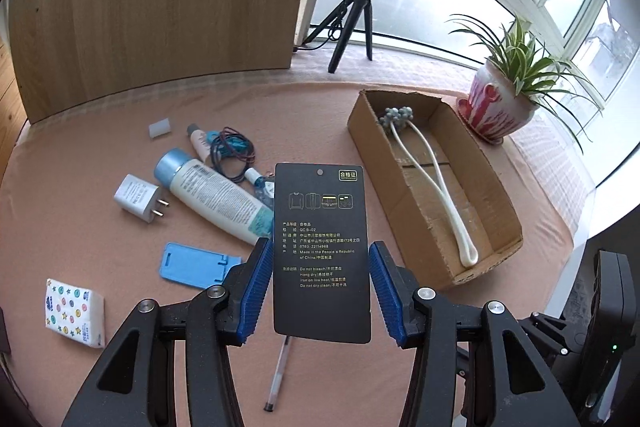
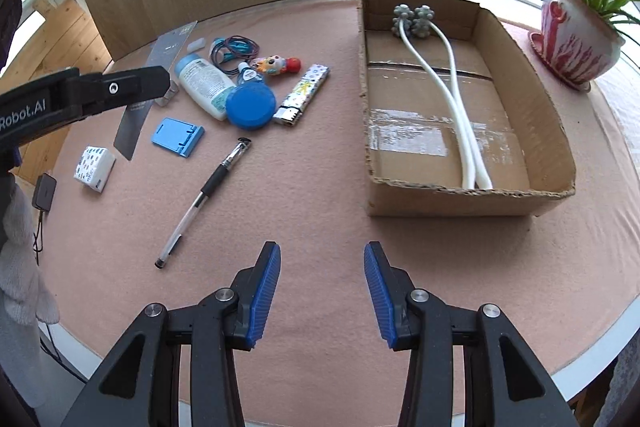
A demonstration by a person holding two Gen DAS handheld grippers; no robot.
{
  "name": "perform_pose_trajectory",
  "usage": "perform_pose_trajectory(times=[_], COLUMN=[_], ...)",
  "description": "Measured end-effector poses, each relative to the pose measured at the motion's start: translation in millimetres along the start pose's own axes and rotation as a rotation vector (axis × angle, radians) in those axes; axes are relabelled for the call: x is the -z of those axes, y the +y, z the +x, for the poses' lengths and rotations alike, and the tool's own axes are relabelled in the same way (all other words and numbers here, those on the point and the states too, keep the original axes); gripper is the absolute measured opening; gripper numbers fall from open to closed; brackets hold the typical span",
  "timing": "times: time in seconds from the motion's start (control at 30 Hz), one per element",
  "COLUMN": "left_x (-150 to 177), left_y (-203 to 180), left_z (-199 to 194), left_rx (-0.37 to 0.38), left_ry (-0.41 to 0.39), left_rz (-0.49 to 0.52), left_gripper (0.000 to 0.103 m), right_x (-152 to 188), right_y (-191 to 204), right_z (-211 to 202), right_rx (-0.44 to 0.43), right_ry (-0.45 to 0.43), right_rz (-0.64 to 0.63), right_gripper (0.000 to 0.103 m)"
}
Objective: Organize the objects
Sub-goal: 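Lift the black card with the left tool and carry it over the box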
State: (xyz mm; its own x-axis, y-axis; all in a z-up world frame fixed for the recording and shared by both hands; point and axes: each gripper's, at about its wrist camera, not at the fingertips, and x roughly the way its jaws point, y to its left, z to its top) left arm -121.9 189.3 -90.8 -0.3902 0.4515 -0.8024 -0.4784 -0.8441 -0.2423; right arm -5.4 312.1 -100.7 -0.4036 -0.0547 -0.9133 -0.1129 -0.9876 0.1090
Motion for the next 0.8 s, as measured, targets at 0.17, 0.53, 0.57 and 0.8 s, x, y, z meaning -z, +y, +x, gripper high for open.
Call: perform_pose_trajectory(times=[0.17,0.53,0.57,0.8], left_x=[-17.4,-32.7,-33.5,-36.1], left_y=[-56.5,-134.0,-136.9,-142.1], left_z=[22.8,73.3,76.9,89.1], left_rx=[0.043,0.088,0.087,0.084], left_ry=[0.011,0.048,0.053,0.095], left_rz=[0.058,0.123,0.123,0.123], left_gripper=[0.053,0.053,0.053,0.075], right_x=[7.2,15.8,15.8,13.8], right_y=[-34.5,-88.0,-90.6,-96.4], right_z=[-14.2,-17.9,-17.5,-12.7], right_rx=[0.031,0.059,0.06,0.046], right_ry=[-0.029,-0.022,-0.021,-0.016], right_rz=[0.045,0.12,0.126,0.136], right_gripper=[0.04,0.04,0.04,0.04])
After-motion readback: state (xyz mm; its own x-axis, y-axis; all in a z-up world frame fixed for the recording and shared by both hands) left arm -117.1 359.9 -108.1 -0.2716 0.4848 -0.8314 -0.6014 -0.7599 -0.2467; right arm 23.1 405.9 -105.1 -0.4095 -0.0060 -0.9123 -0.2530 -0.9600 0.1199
